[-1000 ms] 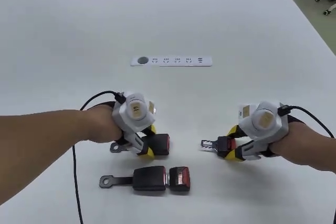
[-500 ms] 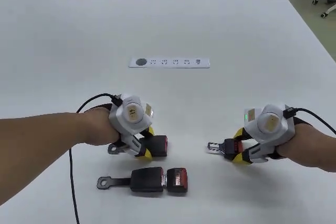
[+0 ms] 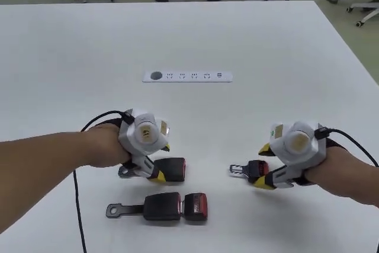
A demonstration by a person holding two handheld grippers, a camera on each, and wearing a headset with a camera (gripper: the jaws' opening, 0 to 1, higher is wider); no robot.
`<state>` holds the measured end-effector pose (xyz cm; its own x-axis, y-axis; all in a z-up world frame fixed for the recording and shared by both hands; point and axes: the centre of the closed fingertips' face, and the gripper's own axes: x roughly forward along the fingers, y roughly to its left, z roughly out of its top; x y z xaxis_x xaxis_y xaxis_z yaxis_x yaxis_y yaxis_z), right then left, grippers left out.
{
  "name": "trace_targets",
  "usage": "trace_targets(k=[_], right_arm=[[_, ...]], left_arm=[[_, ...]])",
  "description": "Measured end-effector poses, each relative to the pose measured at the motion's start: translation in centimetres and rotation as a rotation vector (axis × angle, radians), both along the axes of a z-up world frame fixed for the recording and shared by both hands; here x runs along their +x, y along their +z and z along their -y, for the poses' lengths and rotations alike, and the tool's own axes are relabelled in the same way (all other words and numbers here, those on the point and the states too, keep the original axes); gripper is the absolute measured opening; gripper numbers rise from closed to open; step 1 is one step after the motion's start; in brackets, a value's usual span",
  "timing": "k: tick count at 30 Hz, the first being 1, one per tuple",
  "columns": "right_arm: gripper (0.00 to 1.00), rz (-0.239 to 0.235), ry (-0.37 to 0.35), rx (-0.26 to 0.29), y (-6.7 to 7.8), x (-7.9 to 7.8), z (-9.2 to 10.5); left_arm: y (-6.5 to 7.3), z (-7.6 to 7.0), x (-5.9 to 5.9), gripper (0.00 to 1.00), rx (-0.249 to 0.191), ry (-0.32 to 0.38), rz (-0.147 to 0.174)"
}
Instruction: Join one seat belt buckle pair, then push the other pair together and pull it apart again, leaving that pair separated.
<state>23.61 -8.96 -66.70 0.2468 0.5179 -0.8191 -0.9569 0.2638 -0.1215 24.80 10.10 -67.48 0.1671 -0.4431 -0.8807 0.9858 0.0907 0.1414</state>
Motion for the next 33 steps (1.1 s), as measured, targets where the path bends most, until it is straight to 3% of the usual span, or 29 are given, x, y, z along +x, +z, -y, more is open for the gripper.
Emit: trace_targets(k=[2,4,6,8,10,14,18,20,26,29,33], right_arm=[[0.44,-0.002,-0.042,0.047,0.9,-0.7,-0.5],[0.45,0.000,-0.052,0.060,1.1,-1.5,-0.8],[0.46,0.002,-0.065,0.076,0.9,-2.4,-1.1],[0.48,-0.005,-0.078,0.094,1.0,-3.7,-1.4],[0.52,-0.008,-0.087,0.089,0.9,-4.7,-1.4],[0.57,-0.007,-0.105,0.091,1.1,-6.5,-1.0],[0.64,-0.006,-0.140,0.108,1.5,-7.7,-0.6],[0.68,-0.003,-0.165,0.126,2.0,-8.2,-0.5],[0.78,0.002,-0.221,0.183,2.8,-9.1,-0.4],[0.78,0.007,-0.230,0.192,3.0,-9.4,-0.2],[0.87,0.011,-0.271,0.224,3.1,-9.4,0.3]], left_arm=[[1.2,-0.3,-0.4,0.52,-0.031,0.041,0.012],[2.7,-0.4,-1.2,0.52,-0.074,0.076,0.031],[2.6,-1.2,-1.8,0.53,-0.087,0.106,0.054],[3.2,-1.9,-2.4,0.57,-0.106,0.151,0.058],[3.2,-2.7,-3.6,0.62,-0.126,0.189,0.038],[3.5,-4.9,-5.3,0.66,-0.132,0.283,0.055],[4.7,-6.6,-6.7,0.76,-0.199,0.415,0.061],[4.4,-7.7,-7.7,0.78,-0.199,0.434,0.066],[3.7,-10.1,-10.2,0.86,-0.215,0.529,0.040],[3.6,-10.6,-11.0,0.91,-0.226,0.564,0.028],[3.8,-10.7,-11.9,0.98,-0.255,0.602,0.007]])
